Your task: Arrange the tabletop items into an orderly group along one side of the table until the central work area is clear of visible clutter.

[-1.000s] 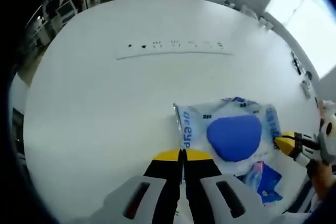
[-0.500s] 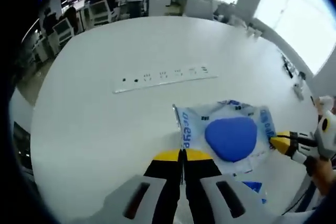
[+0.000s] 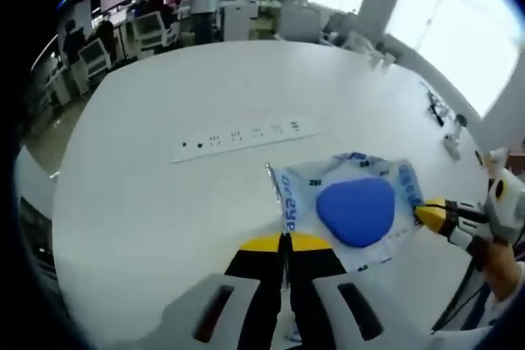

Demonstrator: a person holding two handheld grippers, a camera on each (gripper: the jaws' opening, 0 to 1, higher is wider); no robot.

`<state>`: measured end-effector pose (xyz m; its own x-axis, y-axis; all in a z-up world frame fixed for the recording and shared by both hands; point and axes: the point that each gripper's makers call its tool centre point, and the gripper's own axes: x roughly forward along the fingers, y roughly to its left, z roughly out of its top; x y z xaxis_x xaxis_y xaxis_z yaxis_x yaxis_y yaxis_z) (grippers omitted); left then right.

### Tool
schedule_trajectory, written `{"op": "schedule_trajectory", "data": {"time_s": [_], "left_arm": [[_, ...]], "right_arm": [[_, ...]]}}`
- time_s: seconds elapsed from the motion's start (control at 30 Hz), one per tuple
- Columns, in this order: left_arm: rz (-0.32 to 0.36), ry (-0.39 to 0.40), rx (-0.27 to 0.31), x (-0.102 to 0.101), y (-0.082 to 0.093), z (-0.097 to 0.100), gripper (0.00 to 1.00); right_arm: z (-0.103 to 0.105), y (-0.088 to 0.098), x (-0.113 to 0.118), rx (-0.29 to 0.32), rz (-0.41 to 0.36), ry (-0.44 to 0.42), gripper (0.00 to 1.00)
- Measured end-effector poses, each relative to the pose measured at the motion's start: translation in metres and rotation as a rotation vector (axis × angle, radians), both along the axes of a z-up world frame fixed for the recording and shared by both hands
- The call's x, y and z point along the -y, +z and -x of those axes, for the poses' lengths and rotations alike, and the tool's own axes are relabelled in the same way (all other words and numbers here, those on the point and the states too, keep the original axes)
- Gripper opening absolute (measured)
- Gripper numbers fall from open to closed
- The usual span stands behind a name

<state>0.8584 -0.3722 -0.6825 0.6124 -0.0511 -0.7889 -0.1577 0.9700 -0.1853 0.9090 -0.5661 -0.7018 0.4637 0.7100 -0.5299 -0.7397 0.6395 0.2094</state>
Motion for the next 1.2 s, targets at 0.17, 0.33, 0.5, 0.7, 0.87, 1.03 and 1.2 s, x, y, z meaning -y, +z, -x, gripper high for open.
{"op": "schedule_trajectory", "data": {"time_s": [0.17, 0.33, 0.5, 0.7, 0.87, 1.03, 1.2], "left_arm": [[-0.001, -0.008, 0.008, 0.015, 0.011, 0.008, 0.0], [-0.009, -0.021, 0.012, 0.034, 0.018, 0.023, 0.0], [-0.001, -0.016, 0.016, 0.039, 0.018, 0.029, 0.0], [-0.004, -0.016, 0.012, 0.047, 0.018, 0.041, 0.0], [0.001, -0.008, 0.004, 0.048, 0.012, 0.049, 0.0], [-0.002, -0.003, -0.004, 0.046, 0.004, 0.052, 0.0], [-0.006, -0.02, -0.012, 0.056, -0.003, 0.064, 0.0]], "right_arm": [[0.002, 0.004, 0.007, 0.008, 0.003, -0.003, 0.0], [0.006, 0.008, 0.011, 0.013, 0.0, -0.003, 0.0], [0.012, 0.009, 0.017, 0.017, 0.0, 0.005, 0.0], [0.02, 0.013, 0.021, 0.018, 0.001, 0.013, 0.0], [0.023, 0.01, 0.021, 0.008, 0.0, 0.02, 0.0], [0.028, 0.009, 0.022, 0.004, 0.007, 0.028, 0.0], [0.036, 0.004, 0.033, -0.007, 0.015, 0.025, 0.0]]}}
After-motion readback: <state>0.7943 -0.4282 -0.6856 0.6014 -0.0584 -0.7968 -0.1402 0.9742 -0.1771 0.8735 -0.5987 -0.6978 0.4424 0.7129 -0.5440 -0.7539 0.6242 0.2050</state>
